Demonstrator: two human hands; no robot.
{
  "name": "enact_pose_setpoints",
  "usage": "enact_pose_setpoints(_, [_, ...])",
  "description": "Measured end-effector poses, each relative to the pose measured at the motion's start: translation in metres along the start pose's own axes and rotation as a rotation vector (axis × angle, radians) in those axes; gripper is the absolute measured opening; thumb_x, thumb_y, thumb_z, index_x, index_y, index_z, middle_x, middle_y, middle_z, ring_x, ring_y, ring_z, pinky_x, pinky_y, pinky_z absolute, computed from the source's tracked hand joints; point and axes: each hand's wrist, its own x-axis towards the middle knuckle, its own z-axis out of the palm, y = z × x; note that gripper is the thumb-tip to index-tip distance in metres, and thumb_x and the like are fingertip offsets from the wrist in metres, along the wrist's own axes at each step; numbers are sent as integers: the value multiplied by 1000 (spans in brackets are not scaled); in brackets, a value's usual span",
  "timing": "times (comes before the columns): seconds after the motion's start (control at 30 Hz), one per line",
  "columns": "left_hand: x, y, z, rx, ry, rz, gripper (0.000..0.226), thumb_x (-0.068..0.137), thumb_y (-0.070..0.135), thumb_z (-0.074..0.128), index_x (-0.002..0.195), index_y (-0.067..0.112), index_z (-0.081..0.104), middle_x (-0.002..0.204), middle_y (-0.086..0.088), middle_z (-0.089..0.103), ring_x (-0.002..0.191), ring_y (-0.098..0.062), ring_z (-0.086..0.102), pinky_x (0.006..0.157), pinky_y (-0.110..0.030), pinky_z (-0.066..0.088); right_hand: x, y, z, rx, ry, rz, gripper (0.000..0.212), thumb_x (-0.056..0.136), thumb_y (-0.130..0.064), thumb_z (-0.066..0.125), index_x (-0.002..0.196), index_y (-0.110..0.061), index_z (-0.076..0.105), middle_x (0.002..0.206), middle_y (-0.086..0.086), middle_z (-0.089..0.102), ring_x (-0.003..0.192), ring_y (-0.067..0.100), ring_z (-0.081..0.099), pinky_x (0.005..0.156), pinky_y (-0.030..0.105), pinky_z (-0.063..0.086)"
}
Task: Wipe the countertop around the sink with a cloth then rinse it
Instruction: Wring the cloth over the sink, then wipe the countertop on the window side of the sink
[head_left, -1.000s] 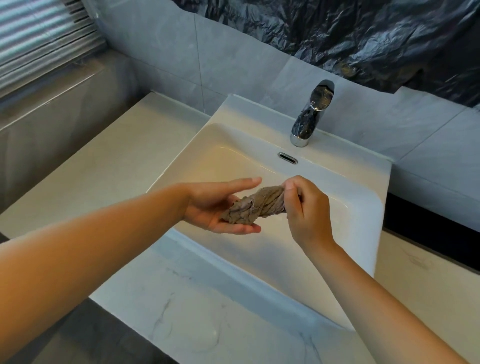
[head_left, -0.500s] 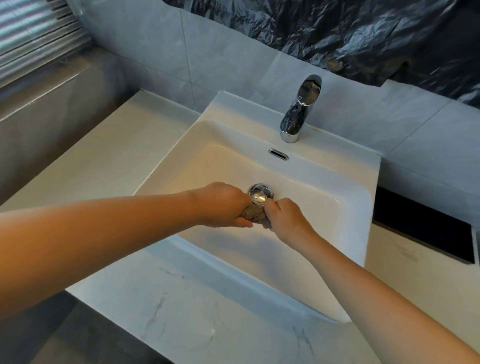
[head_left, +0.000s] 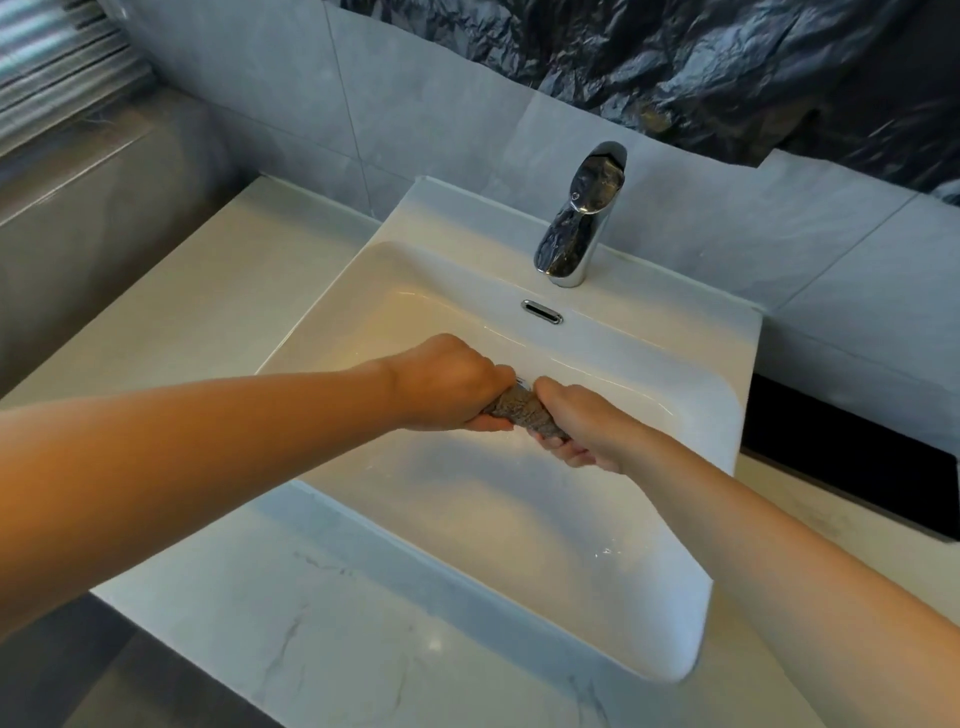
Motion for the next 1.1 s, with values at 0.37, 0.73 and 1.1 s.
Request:
enact_pose_setpoints(0.37, [-91, 24, -7, -760, 155, -658, 32, 83, 54, 59, 98, 25, 57, 91, 5, 53, 77, -11, 53, 63, -22, 43, -30, 1, 56, 584, 292, -369, 35, 87, -4, 62, 121, -10, 52, 113, 9, 61, 96, 17, 66, 80, 26, 56])
enact_pose_setpoints(0.73, [-237, -7, -12, -1195, 449, -875, 20, 97, 28, 43, 91, 17, 59, 78, -2, 62, 67, -14, 59, 60, -29, 49, -45, -81, 216, 757, 116, -405, 18, 91, -19, 59, 100, -5, 68, 94, 10, 73, 89, 17, 70, 77, 26, 55])
enact_pose_setpoints(1.1, [-381, -99, -6, -915, 363, -872, 35, 99, 40, 38, 91, 17, 63, 81, -1, 65, 76, -19, 61, 70, -34, 49, -9, -164, 367, 834, 145, -343, 38, 96, -38, 49, 119, -9, 59, 112, 14, 69, 104, 27, 66, 89, 42, 54])
